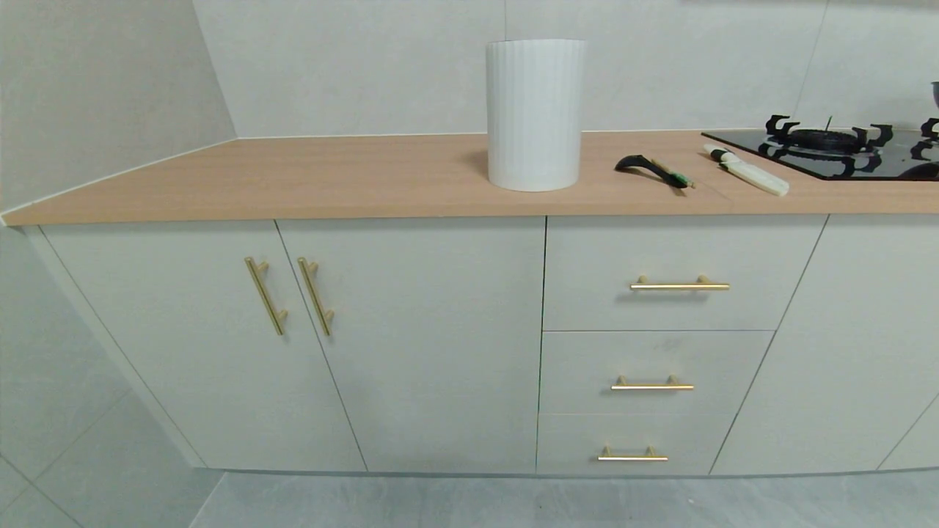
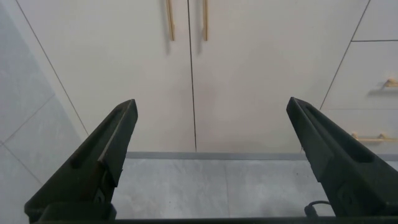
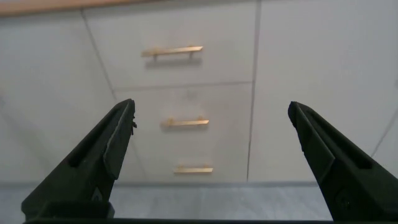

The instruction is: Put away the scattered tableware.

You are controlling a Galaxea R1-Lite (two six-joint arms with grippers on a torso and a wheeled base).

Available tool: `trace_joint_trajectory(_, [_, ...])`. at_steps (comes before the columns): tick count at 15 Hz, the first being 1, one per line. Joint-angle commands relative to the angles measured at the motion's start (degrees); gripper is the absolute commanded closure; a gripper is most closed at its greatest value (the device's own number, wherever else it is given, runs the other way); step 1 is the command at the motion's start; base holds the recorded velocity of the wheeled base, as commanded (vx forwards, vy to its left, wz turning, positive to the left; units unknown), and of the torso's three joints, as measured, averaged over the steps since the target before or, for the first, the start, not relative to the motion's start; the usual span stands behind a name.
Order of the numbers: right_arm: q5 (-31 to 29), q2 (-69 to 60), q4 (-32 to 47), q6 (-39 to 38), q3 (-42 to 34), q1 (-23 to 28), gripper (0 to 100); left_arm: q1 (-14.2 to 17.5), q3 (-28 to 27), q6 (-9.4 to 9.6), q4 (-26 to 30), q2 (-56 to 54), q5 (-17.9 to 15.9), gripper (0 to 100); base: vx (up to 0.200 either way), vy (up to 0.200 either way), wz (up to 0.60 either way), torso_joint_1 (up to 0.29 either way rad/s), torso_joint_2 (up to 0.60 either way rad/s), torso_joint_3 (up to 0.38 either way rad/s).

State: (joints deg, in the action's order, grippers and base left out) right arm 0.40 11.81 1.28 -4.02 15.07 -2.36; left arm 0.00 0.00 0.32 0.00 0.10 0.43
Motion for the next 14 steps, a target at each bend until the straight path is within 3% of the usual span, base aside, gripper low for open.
trace_joint_trajectory(1, [1.36,13.24,-0.14,0.51,2.33,-3.7,0,0.0,0.0,0.03,0.0,0.08,0.01,0,0.0,0.0,0.0,0.0,0.0,0.0])
trace_joint_trajectory(3, [2.32,24.84,-0.31,0.86,5.06,-5.98,0,0.0,0.0,0.03,0.0,0.08,0.01,0,0.0,0.0,0.0,0.0,0.0,0.0])
trace_joint_trajectory(9, [2.23,55.51,-6.82,3.5,13.32,-6.25,0,0.0,0.0,0.03,0.0,0.08,0.01,0,0.0,0.0,0.0,0.0,0.0,0.0])
trace_joint_trajectory(14, [1.27,78.8,-22.73,3.32,14.64,-6.16,0,0.0,0.0,0.03,0.0,0.08,0.01,0,0.0,0.0,0.0,0.0,0.0,0.0])
